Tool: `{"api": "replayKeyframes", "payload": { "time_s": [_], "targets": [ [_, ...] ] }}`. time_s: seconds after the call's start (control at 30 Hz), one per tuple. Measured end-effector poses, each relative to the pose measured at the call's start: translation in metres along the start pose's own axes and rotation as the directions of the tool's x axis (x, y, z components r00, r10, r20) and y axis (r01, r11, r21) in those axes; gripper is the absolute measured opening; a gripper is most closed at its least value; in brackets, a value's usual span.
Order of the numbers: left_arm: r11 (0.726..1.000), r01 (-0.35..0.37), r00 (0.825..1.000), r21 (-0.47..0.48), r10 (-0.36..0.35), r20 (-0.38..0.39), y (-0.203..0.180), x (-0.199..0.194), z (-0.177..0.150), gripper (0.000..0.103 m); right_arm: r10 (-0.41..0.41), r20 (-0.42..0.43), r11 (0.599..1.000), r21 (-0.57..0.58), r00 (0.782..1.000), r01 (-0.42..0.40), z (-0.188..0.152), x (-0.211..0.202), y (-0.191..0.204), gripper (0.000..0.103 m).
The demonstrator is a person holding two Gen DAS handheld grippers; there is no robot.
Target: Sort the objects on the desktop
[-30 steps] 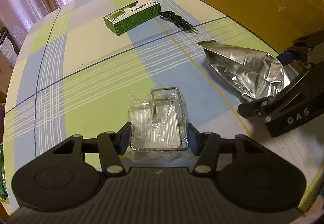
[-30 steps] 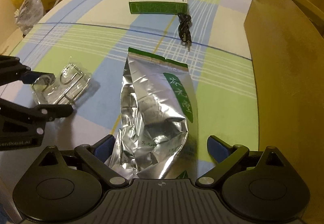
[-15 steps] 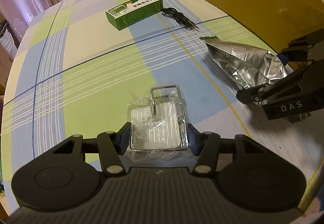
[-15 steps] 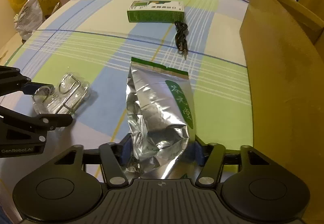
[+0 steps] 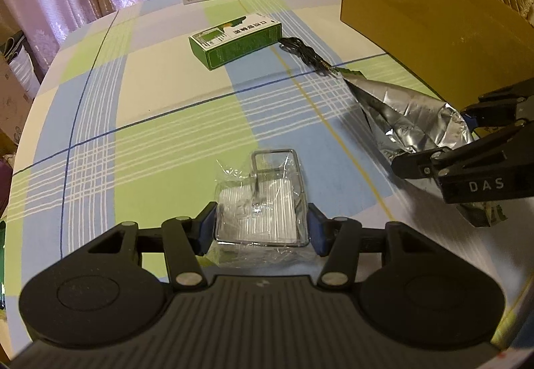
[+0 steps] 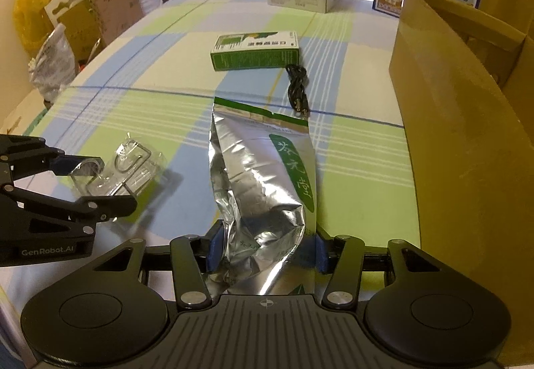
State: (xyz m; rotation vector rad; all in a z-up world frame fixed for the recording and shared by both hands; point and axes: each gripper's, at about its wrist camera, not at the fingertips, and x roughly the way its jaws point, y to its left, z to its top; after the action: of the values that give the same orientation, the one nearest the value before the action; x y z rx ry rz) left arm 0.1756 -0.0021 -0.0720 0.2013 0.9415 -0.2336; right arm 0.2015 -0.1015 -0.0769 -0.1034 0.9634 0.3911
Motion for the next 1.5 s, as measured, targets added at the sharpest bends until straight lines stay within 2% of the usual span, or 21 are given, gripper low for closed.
{"api": "replayKeyframes", "payload": {
  "time_s": [0.4, 0.63, 0.77, 1.23, 1.5],
  "targets": [
    [0.995, 0.007, 0.998, -0.103, -0.001, 0.057, 0.002, -0.008, 0.005, 0.05, 0.028, 0.034, 0.999, 0.039, 0.999, -0.029, -0.005, -0.014, -0.001, 0.048],
    [0.991, -0.024, 0.996, -0.131, 0.035, 0.08, -0.001, -0.021, 0.01, 0.05, 0.019, 0.061, 0.997, 0.073, 0.998, -0.024, -0.003, -0.035, -0.004, 0.048],
    [0.988, -0.036, 0.994, -0.152, 0.051, 0.097, -0.004, -0.035, 0.011, 0.05, 0.022, 0.077, 0.997, 0.076, 0.997, -0.028, -0.002, -0.052, -0.002, 0.048],
    [0.974, -0.004, 0.986, -0.225, 0.041, 0.159, -0.035, -0.103, 0.0, 0.05, 0.008, 0.155, 0.994, 0.103, 0.988, -0.024, -0.011, -0.126, 0.006, 0.048],
    [0.979, 0.015, 0.982, -0.201, 0.024, 0.188, -0.058, -0.13, -0.004, 0.05, -0.032, 0.188, 0.992, 0.125, 0.982, 0.009, -0.025, -0.165, -0.004, 0.048]
  ]
}}
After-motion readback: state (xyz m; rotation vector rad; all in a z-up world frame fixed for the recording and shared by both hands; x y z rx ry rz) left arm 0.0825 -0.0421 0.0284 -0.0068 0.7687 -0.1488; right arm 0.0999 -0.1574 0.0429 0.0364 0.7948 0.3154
